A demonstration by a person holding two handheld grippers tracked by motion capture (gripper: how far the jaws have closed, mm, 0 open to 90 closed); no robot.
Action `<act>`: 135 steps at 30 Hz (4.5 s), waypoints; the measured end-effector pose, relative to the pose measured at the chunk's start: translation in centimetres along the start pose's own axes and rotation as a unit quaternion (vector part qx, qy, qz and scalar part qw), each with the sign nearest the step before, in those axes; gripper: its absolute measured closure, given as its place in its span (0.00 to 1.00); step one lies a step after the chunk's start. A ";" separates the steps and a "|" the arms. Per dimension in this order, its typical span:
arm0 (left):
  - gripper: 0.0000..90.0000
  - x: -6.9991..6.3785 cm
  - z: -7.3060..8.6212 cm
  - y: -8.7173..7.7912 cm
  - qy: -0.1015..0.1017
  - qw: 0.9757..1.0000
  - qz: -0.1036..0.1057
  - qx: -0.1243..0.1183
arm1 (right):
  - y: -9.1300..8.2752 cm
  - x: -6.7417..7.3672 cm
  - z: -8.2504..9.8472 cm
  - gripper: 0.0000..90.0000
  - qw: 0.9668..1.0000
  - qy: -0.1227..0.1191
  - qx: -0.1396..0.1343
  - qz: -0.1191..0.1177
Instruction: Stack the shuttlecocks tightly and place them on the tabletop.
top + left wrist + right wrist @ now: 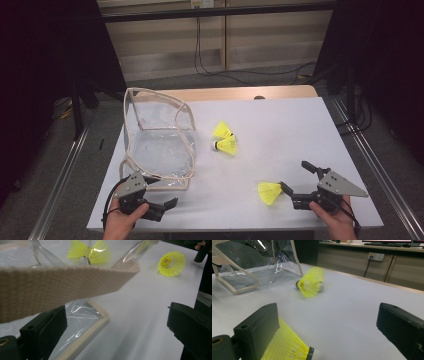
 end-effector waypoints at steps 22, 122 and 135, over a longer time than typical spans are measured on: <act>0.03 1.0 0.2 -0.7 -0.012 1.000 -0.013 -0.010 | 0.8 0.0 0.0 0.04 1.000 -0.016 0.013 0.004; 0.03 1.3 0.3 0.0 -0.012 1.000 -0.009 -0.008 | 3.3 4.0 0.9 0.29 0.979 -0.057 0.159 -0.110; 0.03 1.3 0.3 0.0 -0.011 1.000 -0.011 -0.008 | 2.9 3.7 1.6 0.67 0.970 -0.077 0.196 -0.123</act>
Point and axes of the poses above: each handheld gripper's, and its own axes: y roughly forward along the jaws, z roughly out of its underside, x roughly to its left, the point moved 8 cm from there along y, roughly forward along the jaws, and after that the axes turned 14 degrees about z, right-handed, at the moved point
